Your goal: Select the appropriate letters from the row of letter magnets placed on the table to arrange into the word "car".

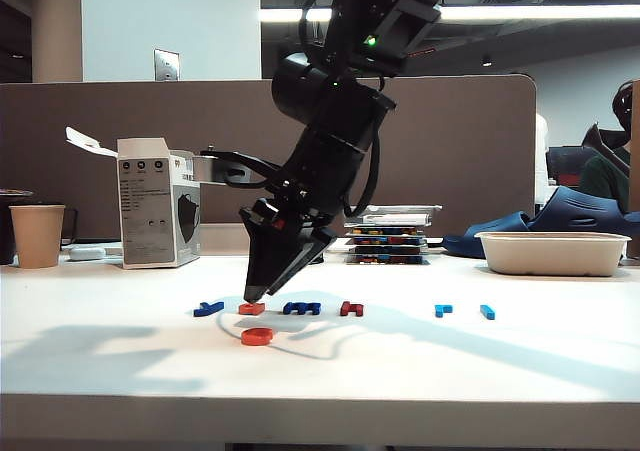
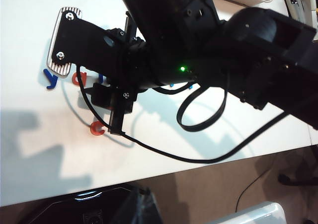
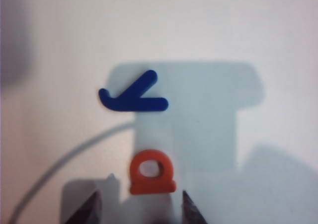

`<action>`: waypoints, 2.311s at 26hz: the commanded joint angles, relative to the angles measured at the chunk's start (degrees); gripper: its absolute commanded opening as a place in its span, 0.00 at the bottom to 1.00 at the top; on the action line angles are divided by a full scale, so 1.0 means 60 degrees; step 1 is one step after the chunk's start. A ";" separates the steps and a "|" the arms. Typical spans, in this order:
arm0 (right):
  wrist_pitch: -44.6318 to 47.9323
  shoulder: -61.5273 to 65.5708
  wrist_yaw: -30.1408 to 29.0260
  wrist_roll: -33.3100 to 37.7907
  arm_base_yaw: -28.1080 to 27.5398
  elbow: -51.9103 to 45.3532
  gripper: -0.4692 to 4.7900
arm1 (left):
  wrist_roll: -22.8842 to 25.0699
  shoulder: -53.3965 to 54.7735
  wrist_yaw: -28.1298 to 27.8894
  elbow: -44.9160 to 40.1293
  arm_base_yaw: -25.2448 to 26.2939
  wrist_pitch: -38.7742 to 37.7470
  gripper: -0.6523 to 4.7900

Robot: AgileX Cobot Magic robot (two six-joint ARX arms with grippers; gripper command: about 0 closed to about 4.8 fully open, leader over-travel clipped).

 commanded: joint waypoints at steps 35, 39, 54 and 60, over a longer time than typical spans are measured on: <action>-0.0179 0.0750 -0.0084 -0.0033 0.0025 0.0550 0.47 | 0.0007 -0.0022 -0.0029 0.0022 0.0004 0.0062 0.11; -0.0321 0.0750 -0.0044 -0.0102 0.0025 0.0550 0.47 | 0.0007 -0.0022 -0.0029 0.0022 0.0004 0.0062 0.11; -0.0324 0.0750 0.0175 -0.0259 0.0025 0.0550 0.30 | 0.0007 -0.0022 -0.0029 0.0022 0.0004 0.0062 0.11; -0.0321 0.0750 0.0488 -0.0288 0.0029 0.0550 0.25 | 0.0007 -0.0022 -0.0029 0.0022 0.0004 0.0062 0.11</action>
